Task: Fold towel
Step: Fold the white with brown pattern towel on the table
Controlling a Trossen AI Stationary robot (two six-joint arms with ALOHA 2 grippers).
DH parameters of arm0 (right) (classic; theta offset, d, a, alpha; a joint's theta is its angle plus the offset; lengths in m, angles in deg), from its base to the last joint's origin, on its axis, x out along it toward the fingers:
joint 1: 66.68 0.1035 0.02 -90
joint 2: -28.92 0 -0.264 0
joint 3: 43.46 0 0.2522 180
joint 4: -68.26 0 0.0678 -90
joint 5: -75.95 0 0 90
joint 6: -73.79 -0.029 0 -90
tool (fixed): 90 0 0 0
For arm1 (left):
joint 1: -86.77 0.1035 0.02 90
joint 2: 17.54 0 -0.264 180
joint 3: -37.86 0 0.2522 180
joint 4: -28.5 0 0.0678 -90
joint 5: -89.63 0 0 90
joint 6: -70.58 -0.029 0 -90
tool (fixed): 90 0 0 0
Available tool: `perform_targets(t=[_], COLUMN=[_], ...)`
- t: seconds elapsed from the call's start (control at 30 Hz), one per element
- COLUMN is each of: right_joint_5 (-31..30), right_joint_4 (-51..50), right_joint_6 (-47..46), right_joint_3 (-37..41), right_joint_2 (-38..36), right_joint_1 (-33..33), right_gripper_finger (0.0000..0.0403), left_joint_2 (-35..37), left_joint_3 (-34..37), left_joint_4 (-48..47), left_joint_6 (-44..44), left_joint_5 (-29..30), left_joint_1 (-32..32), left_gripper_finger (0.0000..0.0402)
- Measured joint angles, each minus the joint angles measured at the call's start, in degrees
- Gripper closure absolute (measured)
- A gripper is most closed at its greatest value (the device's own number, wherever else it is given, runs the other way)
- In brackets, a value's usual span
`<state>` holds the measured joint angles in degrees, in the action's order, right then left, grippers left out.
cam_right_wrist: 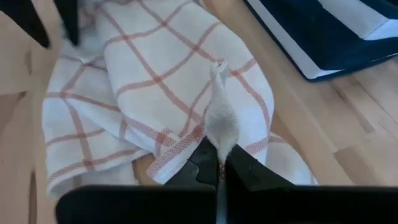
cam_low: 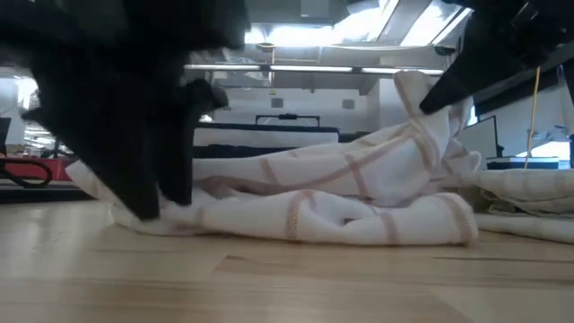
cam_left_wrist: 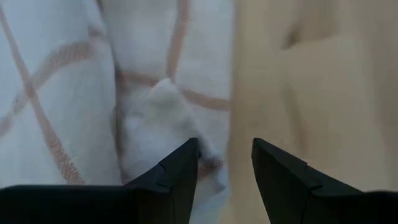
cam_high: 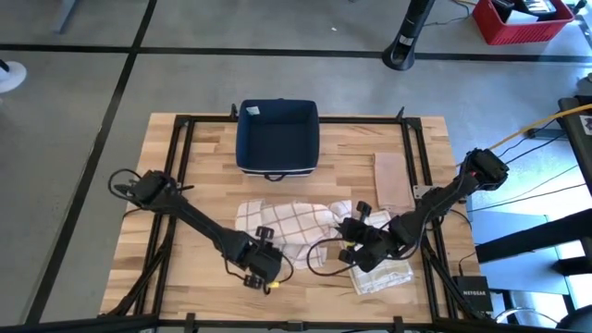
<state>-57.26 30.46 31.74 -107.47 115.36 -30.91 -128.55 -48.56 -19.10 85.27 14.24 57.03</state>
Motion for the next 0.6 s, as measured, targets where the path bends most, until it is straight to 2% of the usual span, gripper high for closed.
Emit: perform_targets(t=[0.27,0.47,0.6], right_joint_5=[-0.43,-0.81,-0.86], right_joint_4=[1.09,1.23,1.29], right_joint_6=[1.84,2.03,2.91], right_joint_3=[0.49,0.49,0.49], right_joint_2=[0.0,0.02,0.02], right_joint_1=[-0.04,-0.13,-0.13], right_gripper_finger=[0.0399,0.0396,0.0395], left_joint_2=[0.73,1.69,1.7], left_joint_3=[-0.48,-1.57,0.46], left_joint_4=[-4.77,-9.35,-10.22], left_joint_6=[7.35,7.34,7.18], left_joint_5=[0.63,1.26,1.86], left_joint_1=[1.4,1.29,1.7], left_gripper_finger=[0.0258,0.0258,0.0258])
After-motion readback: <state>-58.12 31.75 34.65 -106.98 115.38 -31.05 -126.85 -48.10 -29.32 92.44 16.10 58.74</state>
